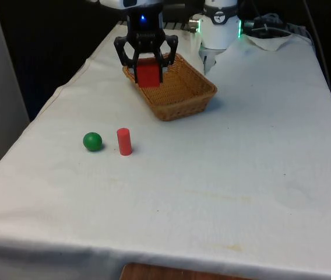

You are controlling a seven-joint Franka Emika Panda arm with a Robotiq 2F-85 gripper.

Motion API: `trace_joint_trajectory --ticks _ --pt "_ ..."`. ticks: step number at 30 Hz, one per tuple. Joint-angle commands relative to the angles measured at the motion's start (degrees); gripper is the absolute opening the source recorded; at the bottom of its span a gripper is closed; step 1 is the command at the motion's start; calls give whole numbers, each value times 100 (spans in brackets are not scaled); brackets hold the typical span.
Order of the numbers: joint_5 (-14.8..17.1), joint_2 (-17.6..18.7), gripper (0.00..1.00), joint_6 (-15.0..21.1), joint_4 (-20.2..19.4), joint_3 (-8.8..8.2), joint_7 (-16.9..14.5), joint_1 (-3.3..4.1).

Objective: Pick up the object to the left of the cylinder and place it into the basket.

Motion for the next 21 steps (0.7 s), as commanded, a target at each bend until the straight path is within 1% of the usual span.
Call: trace_joint_trajectory --ticks 1,2,10,11,12,21 --pt "-23 -23 1 29 -34 0 0 0" --pt "-143 -166 1 201 -264 -103 11 92" --pt "-264 -384 1 447 -573 -103 -6 80" --pt "-143 -258 1 281 -372 -6 -17 0" --pt "-275 -413 1 470 -607 -103 -6 80" --pt "-304 -613 1 791 -968 -115 -103 69"
